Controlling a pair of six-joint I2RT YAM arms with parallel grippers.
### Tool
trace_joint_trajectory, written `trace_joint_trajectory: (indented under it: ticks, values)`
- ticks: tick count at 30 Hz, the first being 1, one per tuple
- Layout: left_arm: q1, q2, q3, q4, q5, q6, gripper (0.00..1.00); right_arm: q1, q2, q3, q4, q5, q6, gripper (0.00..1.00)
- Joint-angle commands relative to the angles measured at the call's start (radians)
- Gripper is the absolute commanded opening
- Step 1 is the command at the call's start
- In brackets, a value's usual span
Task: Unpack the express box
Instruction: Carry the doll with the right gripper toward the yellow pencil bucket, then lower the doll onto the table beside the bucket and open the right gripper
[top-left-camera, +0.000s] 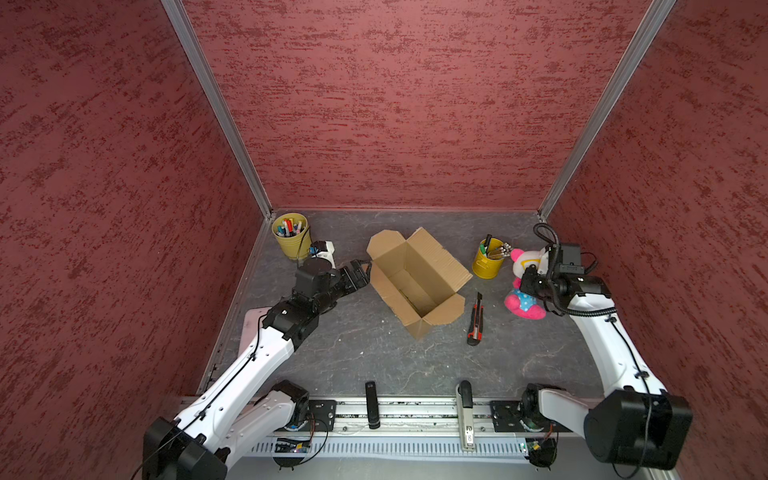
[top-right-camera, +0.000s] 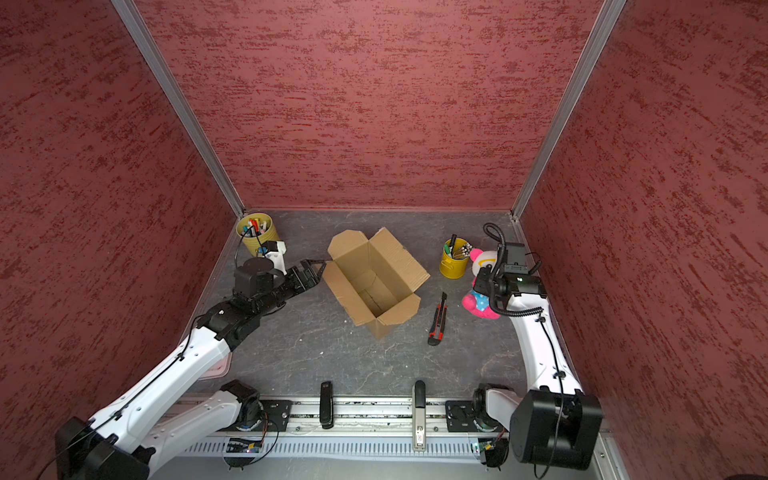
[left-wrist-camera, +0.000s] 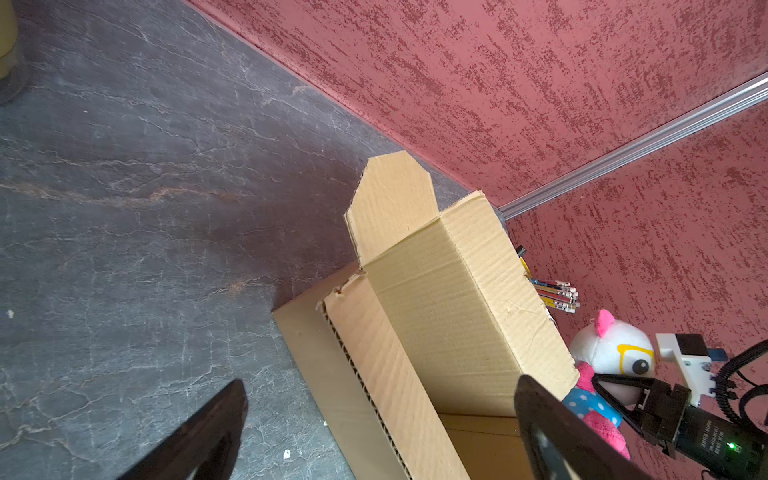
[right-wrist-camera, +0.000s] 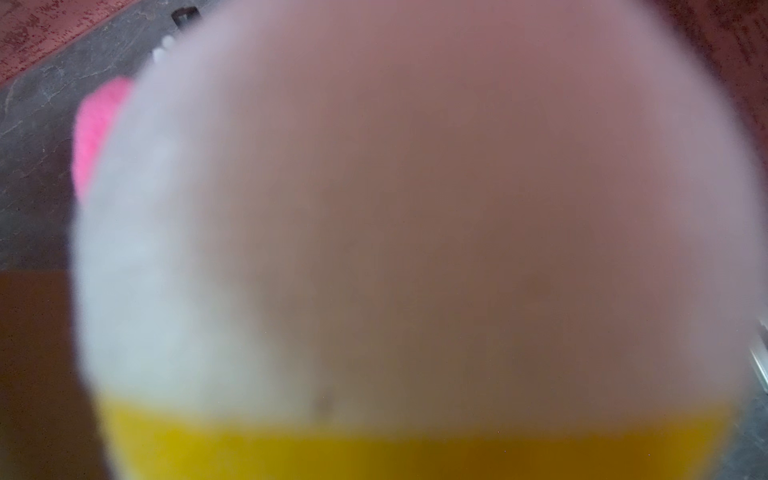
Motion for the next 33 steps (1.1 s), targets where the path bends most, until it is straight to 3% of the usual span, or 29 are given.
trace_joint_trajectory:
  ticks: [1,33]
  values:
    - [-0.005,-0.004,-0.004,0.008,-0.018,0.019,1.00,-0.012,0.016,-0.013,0.073,-0.034,-0.006,0.17]
    - [-0.005,-0.042,-0.002,-0.039,-0.038,0.028,1.00,-0.100,0.181,-0.099,0.160,-0.009,0.048,0.21]
